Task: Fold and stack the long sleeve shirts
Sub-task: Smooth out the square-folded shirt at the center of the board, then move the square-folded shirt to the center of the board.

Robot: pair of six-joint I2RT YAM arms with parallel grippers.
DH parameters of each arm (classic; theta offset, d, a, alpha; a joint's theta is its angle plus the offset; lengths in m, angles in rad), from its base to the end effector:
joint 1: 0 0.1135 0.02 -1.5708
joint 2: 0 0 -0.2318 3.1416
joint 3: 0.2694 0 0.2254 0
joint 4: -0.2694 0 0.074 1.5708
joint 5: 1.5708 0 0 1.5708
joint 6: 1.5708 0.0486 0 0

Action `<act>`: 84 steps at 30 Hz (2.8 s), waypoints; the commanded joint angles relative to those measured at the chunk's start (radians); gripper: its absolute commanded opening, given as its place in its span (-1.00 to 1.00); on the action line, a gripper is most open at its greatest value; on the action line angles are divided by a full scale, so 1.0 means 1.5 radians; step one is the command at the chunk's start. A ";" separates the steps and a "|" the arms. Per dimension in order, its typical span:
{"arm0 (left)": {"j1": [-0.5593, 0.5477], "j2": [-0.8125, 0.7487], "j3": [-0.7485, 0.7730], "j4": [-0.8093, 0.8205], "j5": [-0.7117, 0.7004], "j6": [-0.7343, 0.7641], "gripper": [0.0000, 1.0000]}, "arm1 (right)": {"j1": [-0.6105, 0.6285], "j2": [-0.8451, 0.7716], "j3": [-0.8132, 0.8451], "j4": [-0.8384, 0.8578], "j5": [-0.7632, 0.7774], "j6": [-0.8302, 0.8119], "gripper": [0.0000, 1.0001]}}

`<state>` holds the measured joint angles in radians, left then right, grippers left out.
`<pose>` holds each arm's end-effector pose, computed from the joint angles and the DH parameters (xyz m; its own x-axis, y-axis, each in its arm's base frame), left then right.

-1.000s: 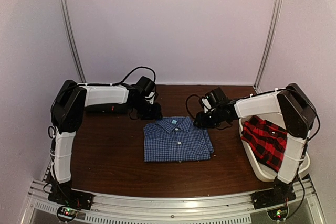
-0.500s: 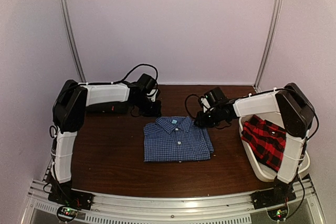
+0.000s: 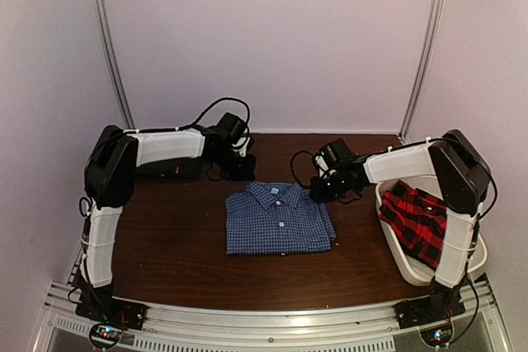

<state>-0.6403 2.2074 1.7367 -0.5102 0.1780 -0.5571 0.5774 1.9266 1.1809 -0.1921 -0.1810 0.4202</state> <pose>0.3528 -0.2736 0.1536 -0.9183 0.0352 -0.3944 0.2138 0.8824 -0.4190 0.3079 0.2110 0.1292 -0.8722 -0.0893 -0.4809 -0.2961 0.8790 0.3738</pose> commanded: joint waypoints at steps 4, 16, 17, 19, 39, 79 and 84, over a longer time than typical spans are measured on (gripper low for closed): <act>-0.004 0.007 0.031 0.010 0.013 0.016 -1.00 | 0.008 -0.042 0.018 -0.032 0.035 -0.003 -1.00; -0.008 0.025 0.044 0.052 0.025 0.015 -1.00 | 0.002 -0.092 -0.053 -0.027 0.105 0.016 -1.00; -0.007 0.031 0.046 0.053 0.026 0.016 -1.00 | 0.001 -0.082 -0.055 -0.024 0.108 0.016 -1.00; -0.007 0.043 0.050 0.058 0.024 0.016 -1.00 | 0.000 -0.060 -0.055 -0.020 0.117 0.017 -1.00; 0.020 0.006 0.057 0.038 -0.038 0.009 -0.06 | 0.022 -0.126 -0.022 -0.073 0.163 0.017 -0.08; 0.324 -0.251 -0.488 0.435 0.007 -0.277 0.30 | 0.213 -0.174 -0.020 0.024 0.058 0.047 1.00; 0.324 -0.194 -0.443 0.435 -0.008 -0.292 0.05 | 0.212 -0.215 -0.040 0.010 0.084 0.045 1.00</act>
<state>-0.1589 1.8629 1.0180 0.0826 0.1791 -0.9680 0.8925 1.6604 1.1473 -0.1577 -0.1181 0.4862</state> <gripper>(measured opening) 0.558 0.997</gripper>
